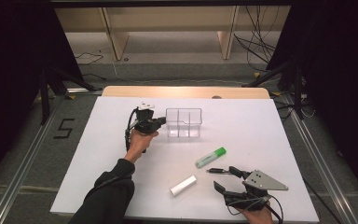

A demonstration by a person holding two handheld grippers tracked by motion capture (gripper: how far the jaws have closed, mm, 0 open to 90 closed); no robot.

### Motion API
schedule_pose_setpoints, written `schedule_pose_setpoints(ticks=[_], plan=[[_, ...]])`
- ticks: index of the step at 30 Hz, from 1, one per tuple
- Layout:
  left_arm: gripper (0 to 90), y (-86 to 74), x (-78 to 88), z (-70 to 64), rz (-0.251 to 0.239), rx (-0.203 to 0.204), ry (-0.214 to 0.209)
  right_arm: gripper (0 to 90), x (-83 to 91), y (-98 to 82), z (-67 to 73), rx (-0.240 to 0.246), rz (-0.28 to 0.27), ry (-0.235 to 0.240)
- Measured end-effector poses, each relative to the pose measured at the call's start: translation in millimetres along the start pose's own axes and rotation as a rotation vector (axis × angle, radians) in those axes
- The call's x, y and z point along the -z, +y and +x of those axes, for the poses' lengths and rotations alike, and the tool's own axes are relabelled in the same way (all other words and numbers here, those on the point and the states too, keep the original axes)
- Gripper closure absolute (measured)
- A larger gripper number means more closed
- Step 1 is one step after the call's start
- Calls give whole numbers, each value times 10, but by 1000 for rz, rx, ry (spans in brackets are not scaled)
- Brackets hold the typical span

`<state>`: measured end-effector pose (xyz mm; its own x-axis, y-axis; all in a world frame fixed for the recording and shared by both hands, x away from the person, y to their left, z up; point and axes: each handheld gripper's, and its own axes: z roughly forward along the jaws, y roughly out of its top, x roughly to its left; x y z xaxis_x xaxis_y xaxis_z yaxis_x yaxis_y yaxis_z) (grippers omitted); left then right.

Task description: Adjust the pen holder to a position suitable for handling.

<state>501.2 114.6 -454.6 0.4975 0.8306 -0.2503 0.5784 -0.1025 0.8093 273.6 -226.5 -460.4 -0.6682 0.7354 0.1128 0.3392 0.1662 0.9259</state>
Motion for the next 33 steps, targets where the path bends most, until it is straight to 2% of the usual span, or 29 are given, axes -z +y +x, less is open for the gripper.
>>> schedule_pose_setpoints(ticks=[6,13,19,24,25,26,28,31,32,33], plan=[[892,-1,-42,-55,7,1,-8,233,-1,-2,3,1,2,0],[891,-17,-53,-54,9,1,-11,233,7,-1,0,-2,-2,0],[782,-39,40,30,5,11,-11,233,15,-2,-3,1,0,-1],[722,-67,177,119,-22,29,-6,233,3,-5,0,0,0,-2],[722,-75,209,128,-28,41,-10,233,3,-5,0,0,0,-2],[685,-102,265,140,-43,50,-19,233,0,-5,-1,0,1,-2],[664,-117,289,143,-39,44,-23,233,-2,-6,0,0,3,-2],[569,-176,344,120,-30,33,-44,233,-5,-8,1,-1,3,-2],[549,-222,379,95,-17,8,-58,233,-3,-9,3,0,4,-3],[529,-222,379,95,-17,8,-58,233,-3,-9,3,0,4,-3]])
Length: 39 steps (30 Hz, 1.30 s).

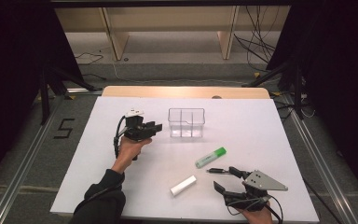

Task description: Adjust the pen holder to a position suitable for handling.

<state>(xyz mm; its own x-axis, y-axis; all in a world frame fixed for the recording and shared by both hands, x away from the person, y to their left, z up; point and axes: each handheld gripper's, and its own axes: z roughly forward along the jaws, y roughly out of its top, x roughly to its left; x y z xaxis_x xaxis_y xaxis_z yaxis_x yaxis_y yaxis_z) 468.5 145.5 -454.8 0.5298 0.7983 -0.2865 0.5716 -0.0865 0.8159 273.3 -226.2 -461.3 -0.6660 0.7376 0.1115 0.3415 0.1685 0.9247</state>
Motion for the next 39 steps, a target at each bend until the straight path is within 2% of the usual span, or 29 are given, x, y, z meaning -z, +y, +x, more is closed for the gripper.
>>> schedule_pose_setpoints(ticks=[1,2,3,6,7,14,17,20,21,26,31,39], plan=[[511,-64,38,-27,-23,2,-47,233,0,-1,0,-1,1,0],[507,-64,38,-27,-23,2,-47,233,0,-1,0,-1,1,0],[487,-80,33,-30,12,-22,-102,233,1,-1,3,2,3,1],[458,-92,44,-41,13,-37,-115,233,1,-2,10,4,5,1],[422,-102,54,-54,29,-47,-129,233,3,0,6,5,2,3],[348,-102,75,-129,41,-74,-140,233,19,5,-15,4,1,-2],[329,-104,80,-188,59,-102,-153,233,29,6,-32,-1,-1,-5],[316,-102,80,-218,65,-114,-149,233,31,5,-44,0,3,-4],[309,-102,78,-241,78,-130,-149,232,31,2,-58,2,8,-9],[298,-116,78,-279,91,-123,-151,232,48,3,-92,-4,7,-13],[270,-131,124,-318,99,-137,-160,232,84,5,-160,-4,15,-21],[257,-180,298,-398,73,-157,-185,232,132,4,-262,-15,29,-35]])
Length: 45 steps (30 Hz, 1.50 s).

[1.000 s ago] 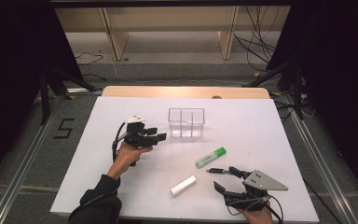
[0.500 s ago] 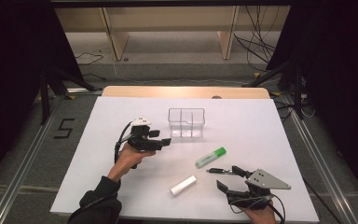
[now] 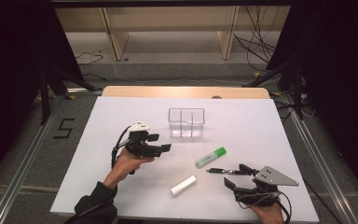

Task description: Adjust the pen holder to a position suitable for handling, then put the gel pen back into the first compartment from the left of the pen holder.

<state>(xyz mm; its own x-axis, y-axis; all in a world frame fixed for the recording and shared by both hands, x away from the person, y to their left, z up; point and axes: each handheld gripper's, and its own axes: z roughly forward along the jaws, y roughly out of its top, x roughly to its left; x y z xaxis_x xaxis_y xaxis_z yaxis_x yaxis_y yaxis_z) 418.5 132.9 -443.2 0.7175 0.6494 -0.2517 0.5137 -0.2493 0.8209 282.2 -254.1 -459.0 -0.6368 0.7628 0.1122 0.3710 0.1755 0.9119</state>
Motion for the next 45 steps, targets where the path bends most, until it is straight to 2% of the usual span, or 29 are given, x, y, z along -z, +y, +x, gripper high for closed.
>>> schedule_pose_setpoints(ticks=[7,19,23,26,29,30,31,32,35,36,37,38,39,40,41,42,45], plan=[[252,-61,98,-54,-18,-6,-6,232,0,-8,-32,0,17,-7],[240,-278,261,-144,-42,-2,1,231,-39,-9,-10,22,49,2],[234,-349,262,-186,-45,-16,11,232,-50,8,-28,52,81,8],[230,-401,275,-220,-42,-24,6,234,-42,63,-97,93,130,16],[227,-447,303,-265,-50,-31,-6,237,-28,101,-145,100,148,23],[222,-476,322,-289,-51,-31,-10,248,-19,141,-193,118,174,28],[213,-476,322,-289,-51,-31,-10,248,-19,141,-193,118,174,28],[205,-491,332,-297,-54,-30,-9,255,-28,191,-239,137,211,25],[200,-527,361,-324,-51,-41,-11,263,-46,247,-290,149,240,36],[196,-539,371,-336,-52,-47,-5,283,-74,307,-329,169,279,48],[196,-551,386,-339,-49,-55,-3,283,-74,307,-329,169,279,48],[195,-564,398,-345,-50,-49,-6,306,-109,356,-360,202,328,60],[195,-578,410,-350,-51,-49,-9,306,-109,356,-360,202,328,60],[195,-591,418,-357,-53,-48,-8,312,-152,388,-392,229,375,54],[195,-605,427,-362,-52,-46,-10,312,-152,388,-392,229,375,54],[194,-637,438,-371,-53,-46,-13,313,-197,403,-436,238,425,66],[194,-671,439,-369,-40,-53,-12,337,-238,398,-475,244,452,66]])
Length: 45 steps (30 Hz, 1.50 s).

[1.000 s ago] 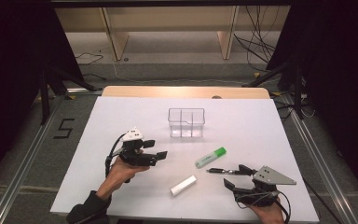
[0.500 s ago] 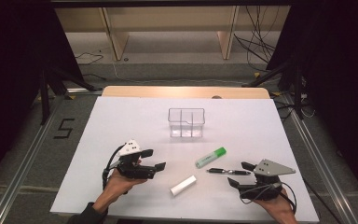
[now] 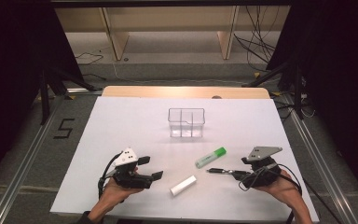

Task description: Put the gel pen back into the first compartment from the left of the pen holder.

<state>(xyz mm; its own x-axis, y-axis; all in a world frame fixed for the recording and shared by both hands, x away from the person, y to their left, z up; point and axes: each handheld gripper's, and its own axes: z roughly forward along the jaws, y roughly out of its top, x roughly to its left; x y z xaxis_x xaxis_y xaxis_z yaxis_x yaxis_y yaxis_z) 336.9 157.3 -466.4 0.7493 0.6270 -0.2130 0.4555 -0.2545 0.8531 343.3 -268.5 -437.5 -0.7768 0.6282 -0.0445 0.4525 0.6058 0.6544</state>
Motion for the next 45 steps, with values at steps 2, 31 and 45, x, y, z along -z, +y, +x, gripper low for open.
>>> schedule_pose_setpoints(ticks=[2,31,45], plan=[[194,-31,-5,9,5,13,3,353,-37,-5,-26,-1,26,19],[192,-53,22,20,8,2,21,619,-368,3,-149,88,182,75],[193,-58,4,14,16,-9,23,699,-400,-12,-201,78,192,107]])
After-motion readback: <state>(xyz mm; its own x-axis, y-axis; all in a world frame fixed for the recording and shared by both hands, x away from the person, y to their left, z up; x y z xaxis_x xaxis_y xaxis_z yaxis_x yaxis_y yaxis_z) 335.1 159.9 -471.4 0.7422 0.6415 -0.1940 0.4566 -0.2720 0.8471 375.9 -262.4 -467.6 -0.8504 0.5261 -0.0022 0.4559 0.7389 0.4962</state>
